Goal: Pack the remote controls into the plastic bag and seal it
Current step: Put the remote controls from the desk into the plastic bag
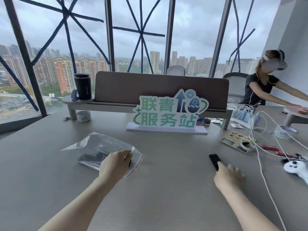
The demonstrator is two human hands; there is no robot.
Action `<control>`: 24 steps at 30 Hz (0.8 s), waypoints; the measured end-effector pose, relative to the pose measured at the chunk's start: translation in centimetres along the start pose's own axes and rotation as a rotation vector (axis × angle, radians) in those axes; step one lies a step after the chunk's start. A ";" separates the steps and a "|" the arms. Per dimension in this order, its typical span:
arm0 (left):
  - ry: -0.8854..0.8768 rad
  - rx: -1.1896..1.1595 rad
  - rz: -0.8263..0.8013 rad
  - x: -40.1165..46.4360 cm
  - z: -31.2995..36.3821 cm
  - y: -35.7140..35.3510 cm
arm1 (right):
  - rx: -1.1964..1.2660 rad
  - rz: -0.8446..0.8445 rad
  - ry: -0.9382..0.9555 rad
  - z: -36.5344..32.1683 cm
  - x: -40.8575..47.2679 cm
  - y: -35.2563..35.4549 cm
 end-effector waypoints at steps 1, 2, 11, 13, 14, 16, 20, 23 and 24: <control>0.000 0.005 0.002 -0.2 -0.1 0.0 | 0.045 0.026 0.033 -0.1 -0.2 -0.1; 0.004 0.008 0.002 -0.3 -0.1 0.1 | 0.166 0.013 0.051 -0.2 -0.5 -0.1; 0.068 -0.045 0.027 -0.7 -1.4 1.0 | 1.233 -0.924 0.228 -11.1 -8.1 3.2; 0.054 -0.044 0.025 -0.7 -1.4 1.3 | 1.191 -1.014 0.266 -14.6 -9.0 2.5; 0.043 -0.048 0.023 -0.7 -1.4 1.4 | 1.189 -1.028 0.277 -16.5 -9.3 2.1; 0.034 -0.049 0.021 -0.6 -1.4 1.6 | 1.285 -1.036 0.275 -20.2 -10.0 1.6; 0.027 -0.068 0.039 -0.5 -2.0 1.9 | 1.499 -0.836 0.070 -22.6 -9.6 0.3; 0.004 -0.045 0.019 -0.6 -2.5 2.0 | 1.211 -0.437 0.073 -20.8 -7.4 -0.6; -0.006 -0.028 -0.002 -0.7 -2.6 1.8 | 1.125 -0.383 0.123 -20.6 -6.8 -0.7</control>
Point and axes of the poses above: each hand's wrist, its own x-axis towards the middle knuckle, its own y-axis out of the back of the hand, z = x × y, the point moved 3 cm from there along x, towards the middle knuckle, and after that the axes turned 1 degree about z, right-handed, at the moved point
